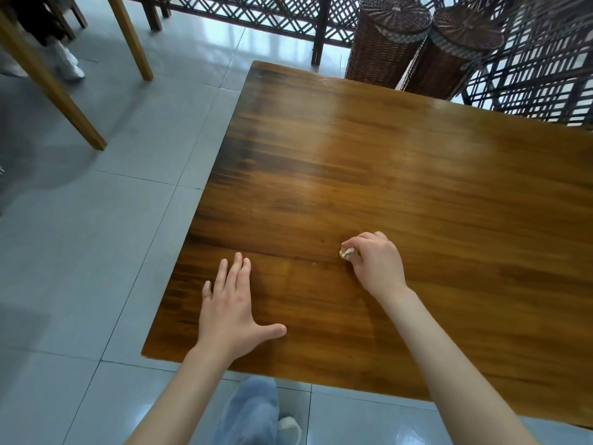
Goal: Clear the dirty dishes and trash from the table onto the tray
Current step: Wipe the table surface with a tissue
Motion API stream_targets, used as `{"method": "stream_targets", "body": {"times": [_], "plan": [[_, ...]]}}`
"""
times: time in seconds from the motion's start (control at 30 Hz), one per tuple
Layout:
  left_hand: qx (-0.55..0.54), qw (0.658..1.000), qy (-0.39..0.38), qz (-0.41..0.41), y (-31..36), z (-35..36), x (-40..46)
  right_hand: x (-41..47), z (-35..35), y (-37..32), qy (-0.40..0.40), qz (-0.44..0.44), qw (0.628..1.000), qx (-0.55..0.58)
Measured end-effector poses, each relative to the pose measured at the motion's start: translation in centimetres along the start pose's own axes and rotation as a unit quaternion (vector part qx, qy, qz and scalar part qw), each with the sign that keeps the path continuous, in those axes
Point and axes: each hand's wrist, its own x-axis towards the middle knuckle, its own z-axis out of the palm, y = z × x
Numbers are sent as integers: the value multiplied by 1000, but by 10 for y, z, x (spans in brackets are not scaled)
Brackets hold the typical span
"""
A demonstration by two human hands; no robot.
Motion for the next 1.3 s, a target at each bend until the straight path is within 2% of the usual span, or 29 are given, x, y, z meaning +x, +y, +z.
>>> {"method": "stream_targets", "body": {"times": [0.1, 0.27, 0.37, 0.67, 0.77, 1.1, 1.23, 1.3], "plan": [[-2, 1000, 3, -3, 1, 1, 1, 3, 5, 0, 22, 16, 998, 51], [-5, 1000, 2, -1, 0, 1, 1, 50, 0, 2, 85, 110, 983, 119], [-13, 1000, 4, 0, 0, 1, 0, 83, -3, 2, 85, 137, 981, 112], [-7, 1000, -6, -7, -1, 1, 2, 138, 10, -6, 43, 142, 984, 98], [-10, 1000, -6, -10, -1, 2, 3, 137, 16, -12, 38, 127, 988, 84], [-10, 999, -28, -20, 0, -1, 1, 40, 27, -35, -5, -54, 996, 75], [-5, 998, -46, -32, 1, -3, 2, 6, 18, -35, -45, -50, 993, 101], [9, 998, -60, -34, 3, -6, 1, -6, 7, -25, -10, -10, 991, 130]]}}
